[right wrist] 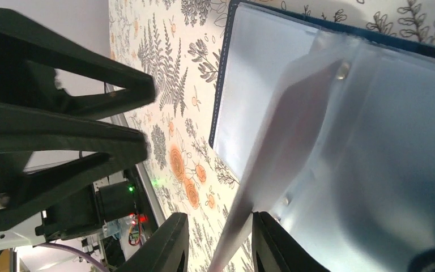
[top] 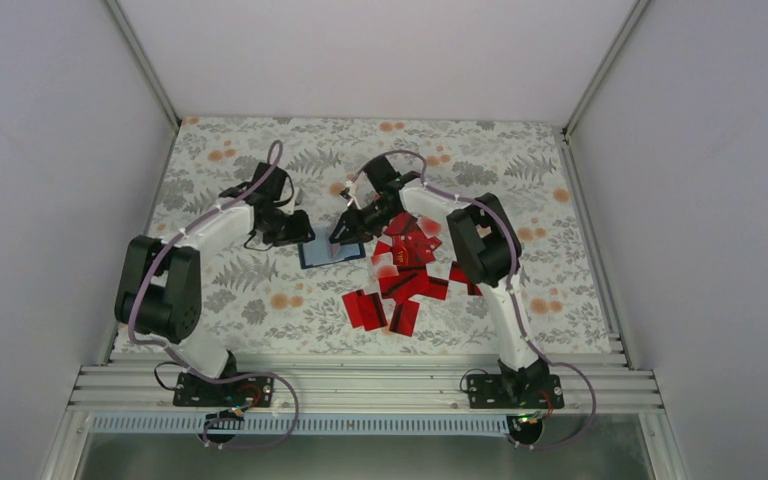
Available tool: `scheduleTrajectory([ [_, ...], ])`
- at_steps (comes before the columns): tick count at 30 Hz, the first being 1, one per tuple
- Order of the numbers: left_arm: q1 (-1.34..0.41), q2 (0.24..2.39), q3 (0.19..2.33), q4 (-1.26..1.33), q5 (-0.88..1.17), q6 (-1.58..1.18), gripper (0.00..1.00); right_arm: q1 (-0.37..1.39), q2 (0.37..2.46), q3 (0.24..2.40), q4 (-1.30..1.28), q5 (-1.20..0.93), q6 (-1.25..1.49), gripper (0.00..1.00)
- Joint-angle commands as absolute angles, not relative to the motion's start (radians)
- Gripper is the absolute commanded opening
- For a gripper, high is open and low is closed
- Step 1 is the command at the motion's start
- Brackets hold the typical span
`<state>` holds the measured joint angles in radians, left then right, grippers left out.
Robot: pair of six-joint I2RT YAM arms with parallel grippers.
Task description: Put the credit cards into the card holder
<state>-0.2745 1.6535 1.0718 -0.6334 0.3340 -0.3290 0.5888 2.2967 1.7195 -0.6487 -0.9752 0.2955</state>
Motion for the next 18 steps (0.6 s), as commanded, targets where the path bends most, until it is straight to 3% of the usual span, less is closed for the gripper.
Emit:
scheduleTrajectory([
  [1,-0.252,1.586,1.031,-0.652,0.289,-0.351,0.40,0.617,2.348,1.776,-0.683,-0.976,0.309,0.30],
  [18,-0.184,1.378,0.877,-0.659,0.270,-0.377,0.40,0.676,2.457,1.960,-0.735,-0.995,0.338,0.38],
])
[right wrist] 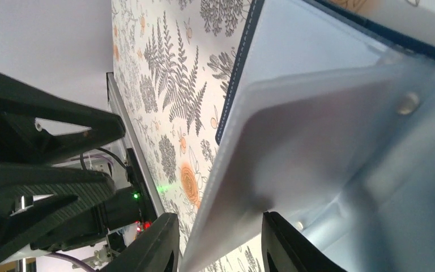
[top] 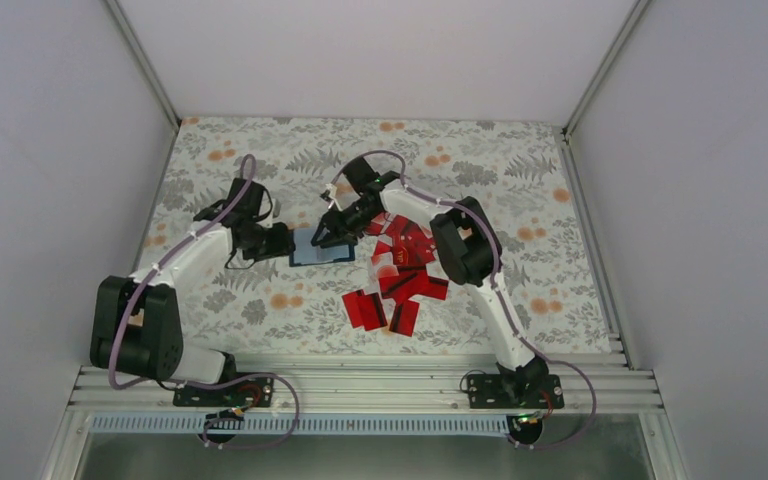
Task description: Put the credit cards into the card holder
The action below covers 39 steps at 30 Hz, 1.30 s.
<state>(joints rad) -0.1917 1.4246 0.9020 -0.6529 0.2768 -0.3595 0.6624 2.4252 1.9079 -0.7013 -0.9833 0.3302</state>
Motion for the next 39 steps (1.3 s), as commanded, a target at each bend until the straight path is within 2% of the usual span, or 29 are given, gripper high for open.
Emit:
scheduleTrajectory([
  [1,-0.184,1.367,0.868,-0.656,0.270,-0.380,0.40,0.678,2.459,1.969,-0.743,-0.997,0.338,0.39],
  [9,-0.176,1.330,0.842,-0.660,0.262,-0.391,0.40,0.692,2.472,2.005,-0.742,-1.018,0.355,0.43],
  [19,-0.161,1.279,0.862,-0.689,0.239,-0.377,0.40,0.712,2.538,2.081,-0.709,-1.073,0.384,0.42],
  [25,-0.161,1.215,0.850,-0.640,0.276,-0.331,0.40,0.689,2.436,2.070,-0.749,-0.965,0.314,0.42],
  [30,-0.183,1.209,0.842,-0.573,0.405,-0.263,0.40,0.598,2.188,1.806,-0.638,-0.849,0.325,0.42],
  [39,-0.404,1.392,0.952,-0.456,0.479,-0.230,0.36,0.337,1.779,1.212,-0.457,-0.723,0.414,0.47],
])
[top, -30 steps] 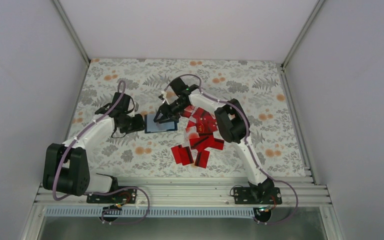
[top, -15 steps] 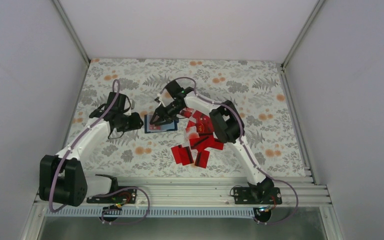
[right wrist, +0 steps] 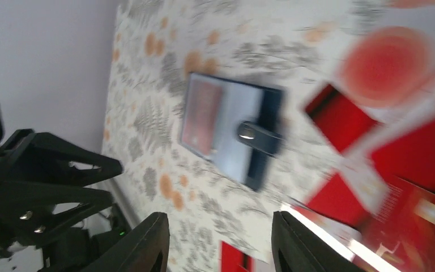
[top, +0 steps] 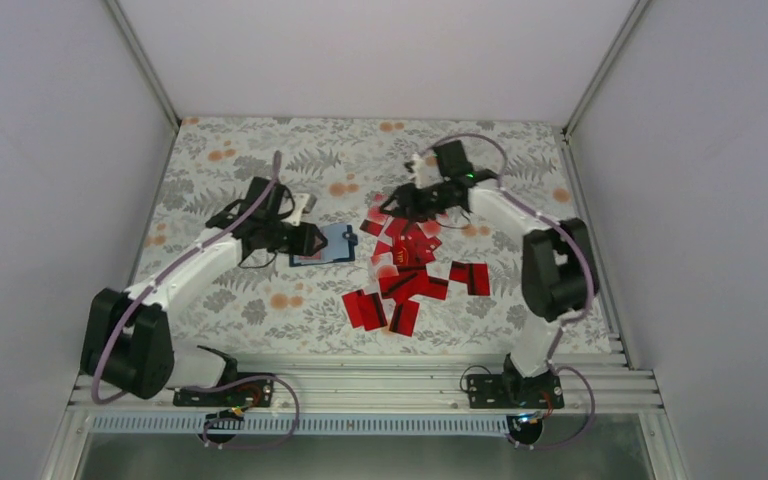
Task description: Put the credit cards into the card holder
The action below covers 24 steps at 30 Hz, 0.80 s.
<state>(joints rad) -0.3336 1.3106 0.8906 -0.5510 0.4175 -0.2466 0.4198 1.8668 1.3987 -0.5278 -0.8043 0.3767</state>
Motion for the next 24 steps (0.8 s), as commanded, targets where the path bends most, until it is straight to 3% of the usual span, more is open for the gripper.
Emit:
scheduleTrajectory([
  [1,-0.427,1.424,0.971,-0.441,0.477,-0.236,0.36,0.308,1.747,1.142,-0.445,-0.718,0.418,0.48],
  [11,-0.570,1.817,1.272,-0.448,0.455,-0.353,0.36,0.181,1.747,1.001,-0.380,-0.843,0.401,0.51],
  [16,-0.596,1.953,1.390,-0.471,0.487,-0.374,0.48,0.181,1.813,1.009,-0.337,-0.877,0.410,0.49],
  [19,-0.596,1.999,1.423,-0.469,0.523,-0.375,0.55,0.184,1.845,1.009,-0.320,-0.898,0.413,0.43],
  [24,-0.595,2.082,1.473,-0.479,0.568,-0.371,0.57,0.199,1.885,1.016,-0.308,-0.924,0.406,0.29],
])
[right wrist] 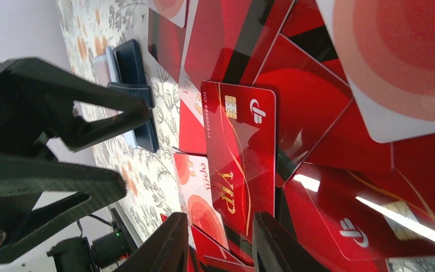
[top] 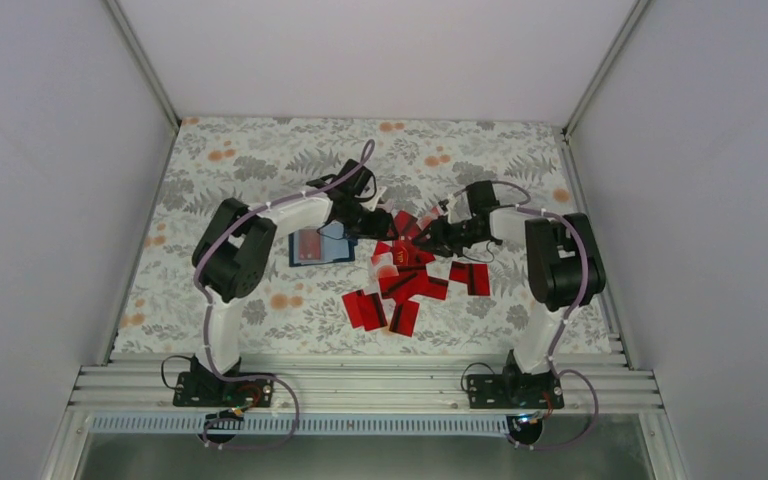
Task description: Put the credit cards into the card holder
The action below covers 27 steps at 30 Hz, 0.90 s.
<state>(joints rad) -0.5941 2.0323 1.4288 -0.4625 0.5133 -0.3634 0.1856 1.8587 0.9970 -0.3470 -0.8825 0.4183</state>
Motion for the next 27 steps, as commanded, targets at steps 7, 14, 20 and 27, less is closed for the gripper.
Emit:
scheduleTrajectory([
  [7,-0.595,2.149,1.541,-0.498,0.593,-0.365,0.57,0.211,1.935,1.005,-0.302,-0.932,0.389,0.19],
  [14,-0.595,2.207,1.597,-0.524,0.629,-0.359,0.56,0.215,2.027,0.989,-0.325,-0.877,0.329,0.15],
  [20,-0.596,2.235,1.613,-0.547,0.633,-0.367,0.56,0.215,2.048,0.980,-0.348,-0.811,0.307,0.14],
  [27,-0.596,2.262,1.626,-0.549,0.661,-0.379,0.56,0.213,2.059,0.980,-0.352,-0.797,0.298,0.14],
])
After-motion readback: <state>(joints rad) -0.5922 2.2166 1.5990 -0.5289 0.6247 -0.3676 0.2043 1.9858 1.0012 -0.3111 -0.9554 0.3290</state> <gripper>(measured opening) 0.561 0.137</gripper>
